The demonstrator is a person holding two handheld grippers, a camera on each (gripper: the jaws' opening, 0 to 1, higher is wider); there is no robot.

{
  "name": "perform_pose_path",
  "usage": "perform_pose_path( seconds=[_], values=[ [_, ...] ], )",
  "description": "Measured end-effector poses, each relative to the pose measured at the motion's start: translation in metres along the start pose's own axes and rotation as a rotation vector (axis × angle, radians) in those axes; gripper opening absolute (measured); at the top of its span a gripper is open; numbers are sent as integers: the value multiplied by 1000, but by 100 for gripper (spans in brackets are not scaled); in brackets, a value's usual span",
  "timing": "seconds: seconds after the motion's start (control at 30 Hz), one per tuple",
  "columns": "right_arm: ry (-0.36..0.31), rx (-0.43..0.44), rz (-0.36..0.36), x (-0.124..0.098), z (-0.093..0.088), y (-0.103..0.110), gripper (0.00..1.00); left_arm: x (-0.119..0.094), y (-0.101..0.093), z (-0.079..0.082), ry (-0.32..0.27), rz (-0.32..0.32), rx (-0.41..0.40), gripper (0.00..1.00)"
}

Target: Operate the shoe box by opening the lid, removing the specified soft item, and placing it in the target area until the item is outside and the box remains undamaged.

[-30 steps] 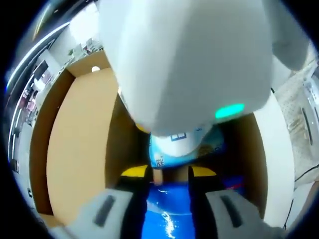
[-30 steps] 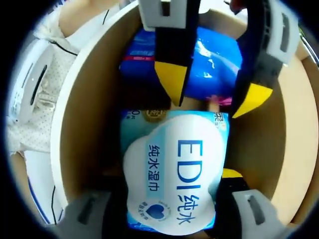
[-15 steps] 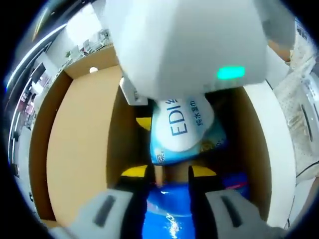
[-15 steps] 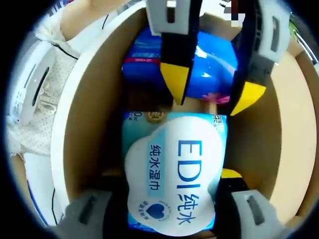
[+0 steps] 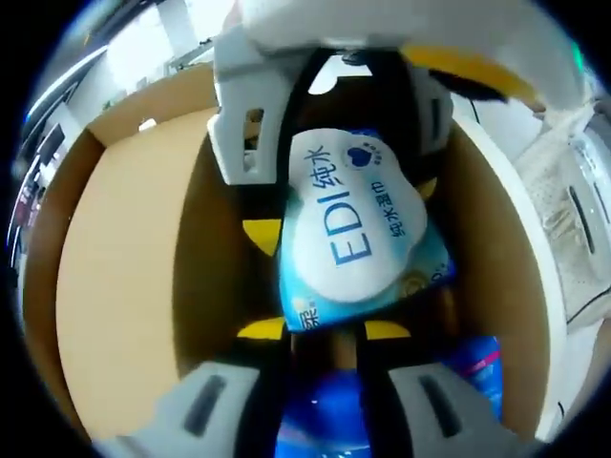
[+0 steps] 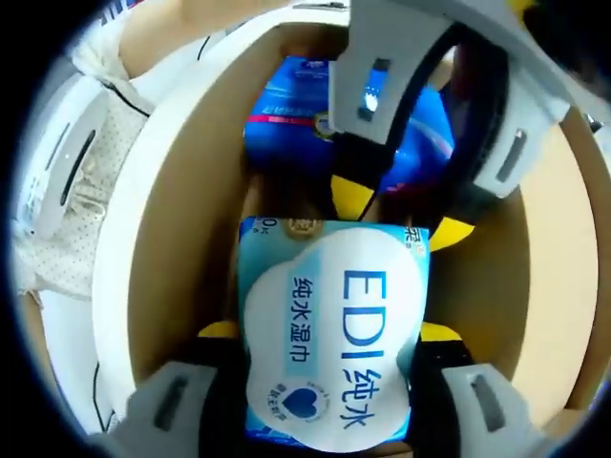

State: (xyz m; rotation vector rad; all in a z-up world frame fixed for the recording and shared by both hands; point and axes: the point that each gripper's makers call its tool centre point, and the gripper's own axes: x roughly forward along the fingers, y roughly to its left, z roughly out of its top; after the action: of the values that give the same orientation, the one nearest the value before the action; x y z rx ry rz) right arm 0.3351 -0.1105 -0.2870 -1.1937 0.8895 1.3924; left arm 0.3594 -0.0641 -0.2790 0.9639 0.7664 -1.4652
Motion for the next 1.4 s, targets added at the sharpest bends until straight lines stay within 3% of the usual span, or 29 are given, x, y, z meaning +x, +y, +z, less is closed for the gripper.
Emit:
perform_pose_path(
  seconds=[0.3,0.83,1.4],
  values=[
    [8,-19,-20,2,-1,3,66,-1,-1,2,8,15,27,17],
    [21,-64,-72,-7,6,1,66,-18,-1,5,32,68,67,13],
    [62,-105,-142,-52,26,-10,66,-63,3,14,26,159,96,12]
  ],
)
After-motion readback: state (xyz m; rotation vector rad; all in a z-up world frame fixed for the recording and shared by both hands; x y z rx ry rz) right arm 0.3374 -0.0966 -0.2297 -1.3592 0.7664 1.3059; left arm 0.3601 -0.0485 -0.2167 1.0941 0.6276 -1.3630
